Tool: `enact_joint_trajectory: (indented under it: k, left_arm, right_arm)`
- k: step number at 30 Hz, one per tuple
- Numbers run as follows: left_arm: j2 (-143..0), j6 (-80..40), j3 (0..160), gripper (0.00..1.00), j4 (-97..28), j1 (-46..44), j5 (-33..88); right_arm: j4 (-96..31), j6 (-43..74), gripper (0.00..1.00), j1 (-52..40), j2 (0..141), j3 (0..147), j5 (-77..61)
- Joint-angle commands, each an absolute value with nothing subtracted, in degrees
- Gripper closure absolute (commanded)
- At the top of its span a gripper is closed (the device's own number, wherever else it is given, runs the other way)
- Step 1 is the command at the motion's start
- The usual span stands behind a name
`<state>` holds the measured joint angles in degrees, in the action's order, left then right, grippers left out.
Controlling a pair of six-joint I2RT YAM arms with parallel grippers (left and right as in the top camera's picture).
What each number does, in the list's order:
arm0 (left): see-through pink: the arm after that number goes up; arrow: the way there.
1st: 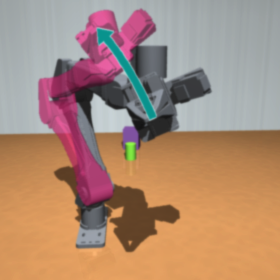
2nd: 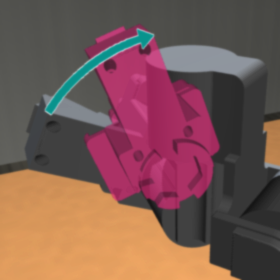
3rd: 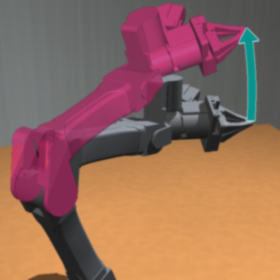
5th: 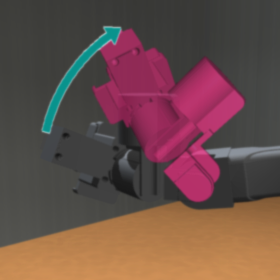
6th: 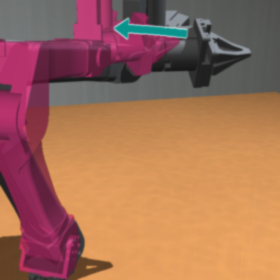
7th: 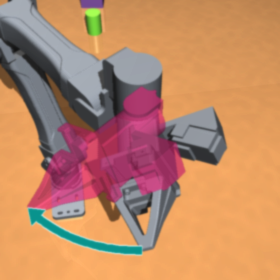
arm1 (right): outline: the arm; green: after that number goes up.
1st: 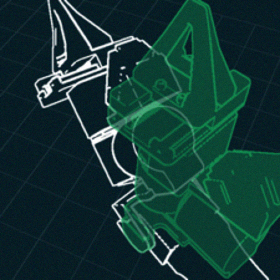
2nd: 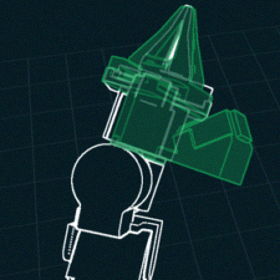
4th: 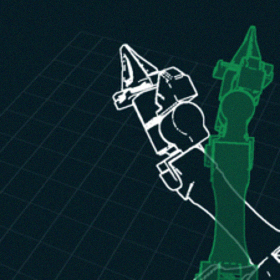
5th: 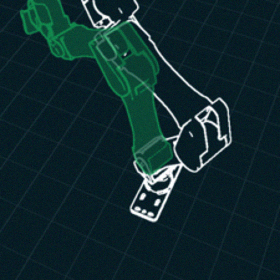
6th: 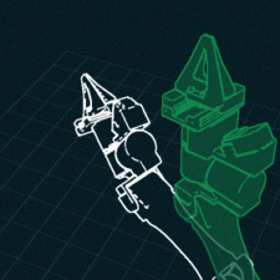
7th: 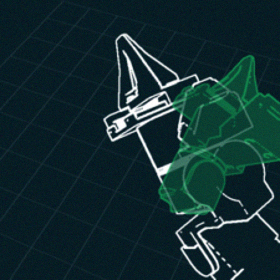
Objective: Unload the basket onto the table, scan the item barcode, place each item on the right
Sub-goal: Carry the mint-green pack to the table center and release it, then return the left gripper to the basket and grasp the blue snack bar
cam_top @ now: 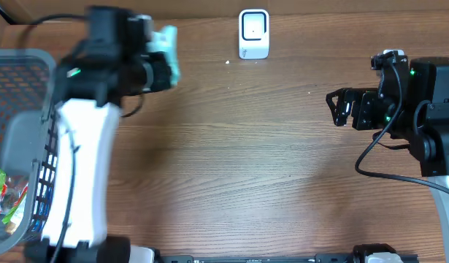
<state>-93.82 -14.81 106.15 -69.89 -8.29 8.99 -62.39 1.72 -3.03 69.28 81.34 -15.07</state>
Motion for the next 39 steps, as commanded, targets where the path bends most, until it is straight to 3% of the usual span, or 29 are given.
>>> enact_joint_trajectory:
  k: [1, 10, 15, 16, 17, 19, 20, 22, 31, 39]
  left_arm:
    - [-102.28, -16.53, 106.76, 0.96, -69.93, -14.7, 7.53]
    - [-123.5, -21.3, 106.76, 0.96, -68.45, -30.37, 14.66]
    - [-127.35, -22.76, 106.76, 0.96, -68.66, -33.93, 14.68]
    - [-127.39, -22.74, 106.76, 0.9, -68.49, -34.2, 14.63]
    - [-127.39, -22.72, 106.76, 0.66, -68.34, -34.33, 14.63]
    - [-127.39, -22.72, 106.78, 0.43, -68.34, -34.33, 14.66]
    - [-127.37, -22.65, 106.78, 0.35, -68.62, -34.17, 14.66]
    - [-127.24, -22.06, 107.33, 0.3, -69.73, -33.69, 14.68]
    - [-120.53, -19.03, 129.4, 0.28, -84.82, -22.76, 8.29]
    - [-107.33, -20.14, 138.08, 0.27, -93.95, -1.26, 0.89]
  right_arm:
    - [-62.24, 1.67, 0.0, -2.87, 69.19, 82.56, -15.55]
    - [-62.28, 1.65, 0.0, -2.87, 69.19, 82.56, -15.53]
    - [-62.26, 1.65, 0.0, -2.87, 69.19, 82.56, -15.53]
    - [-62.26, 1.65, 0.0, -2.87, 69.19, 82.56, -15.53]
    - [-62.28, 1.67, 0.0, -2.87, 69.19, 82.56, -15.53]
    - [-62.28, 1.67, 0.0, -2.87, 69.19, 82.56, -15.55]
    - [-62.28, 1.67, 0.0, -2.87, 69.19, 82.56, -15.55]
    - [-62.28, 1.67, 0.0, -2.87, 69.19, 82.56, -15.55]
    - [-62.26, 1.67, 0.0, -2.87, 69.19, 82.56, -15.55]
    - [-61.93, 1.67, 0.0, -2.87, 69.19, 82.56, -15.55]
